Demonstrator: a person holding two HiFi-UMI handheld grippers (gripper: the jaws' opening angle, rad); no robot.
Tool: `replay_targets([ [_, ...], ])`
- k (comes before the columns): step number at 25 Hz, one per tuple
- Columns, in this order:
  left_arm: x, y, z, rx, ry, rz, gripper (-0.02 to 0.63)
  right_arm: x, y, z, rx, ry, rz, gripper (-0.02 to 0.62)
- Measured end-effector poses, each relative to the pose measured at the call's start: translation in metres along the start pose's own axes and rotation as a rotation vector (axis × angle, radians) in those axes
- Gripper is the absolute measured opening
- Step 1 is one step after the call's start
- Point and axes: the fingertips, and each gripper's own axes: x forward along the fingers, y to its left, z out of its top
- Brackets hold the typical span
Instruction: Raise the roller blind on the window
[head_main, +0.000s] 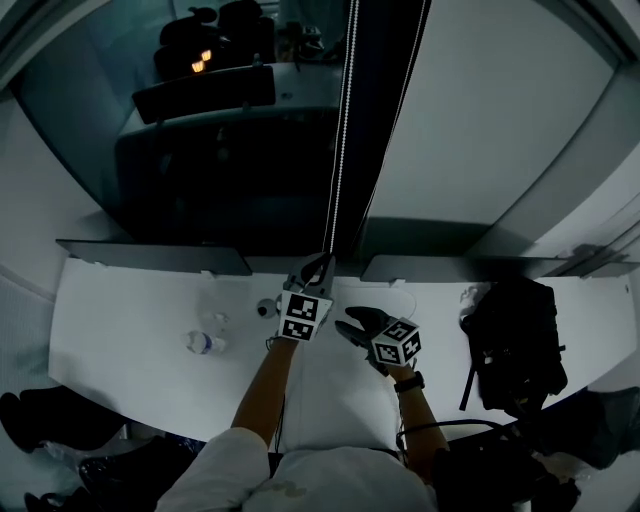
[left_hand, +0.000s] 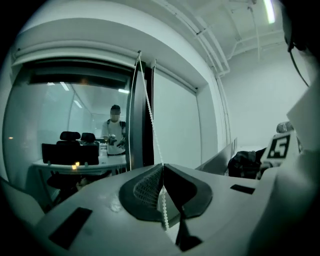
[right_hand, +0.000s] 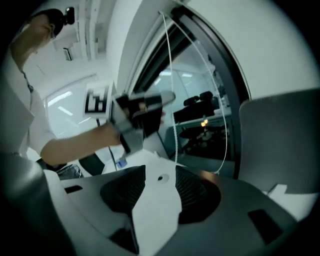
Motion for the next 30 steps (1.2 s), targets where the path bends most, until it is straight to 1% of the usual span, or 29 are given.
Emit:
replay_targets([
  [2,0.003,-0.007,-0.011,-0.001,0.023,-0.019,0.009,-0.017,-0.01,0.051,-0.004,-0.131,-0.027,0.169],
  [4,0.003,-0.02,-0.031,-0.016,0.05,-0.036,0.009,-0.033,-0.02,0.101,-0.014,-0.252,-0.057,0.169],
  [6,-0.002,-0.036,-0.054,-0.069,0.07,-0.053,0.009,-0.043,-0.029,0.142,-0.038,-0.333,-0.087,0.169],
  [8,-0.011,-0.051,-0.077,-0.134,0.078,-0.074,0.009,-0.041,-0.035,0.173,-0.062,-0.364,-0.102,0.169],
  [9,-0.017,-0.059,-0.083,-0.15,0.077,-0.082,0.009,-0.038,-0.035,0.185,-0.066,-0.372,-0.096,0.169],
  [13,-0.029,-0.078,-0.09,-0.203,0.041,-0.124,0.009,-0.027,-0.025,0.227,-0.014,-0.439,-0.017,0.169],
  [16,-0.028,-0.08,-0.092,-0.209,0.045,-0.142,0.009,-0.031,-0.018,0.26,0.001,-0.512,0.021,0.169],
  [17,-0.029,-0.08,-0.093,-0.207,0.05,-0.146,0.009,-0.031,-0.016,0.27,-0.002,-0.523,0.023,0.169],
  [19,-0.032,-0.08,-0.1,-0.2,0.068,-0.155,0.006,-0.028,-0.014,0.285,-0.023,-0.514,0.007,0.169],
  [22,-0.036,-0.088,-0.12,-0.193,0.11,-0.17,0.003,-0.02,-0.014,0.293,-0.064,-0.459,-0.02,0.166],
  [24,-0.04,-0.096,-0.134,-0.2,0.137,-0.178,0.003,-0.013,-0.014,0.29,-0.075,-0.413,-0.031,0.166],
  [25,-0.042,-0.099,-0.139,-0.207,0.148,-0.18,0.003,-0.01,-0.014,0.286,-0.082,-0.391,-0.036,0.145],
  [26,-0.044,-0.102,-0.143,-0.213,0.157,-0.181,0.003,-0.007,-0.014,0.282,-0.09,-0.377,-0.038,0.026],
  [27,-0.045,-0.103,-0.146,-0.219,0.163,-0.179,0.003,-0.006,-0.014,0.278,-0.092,-0.37,-0.037,0.0],
  [30,-0.046,-0.1,-0.147,-0.235,0.151,-0.156,0.003,-0.004,-0.016,0.26,-0.073,-0.358,-0.027,0.0],
])
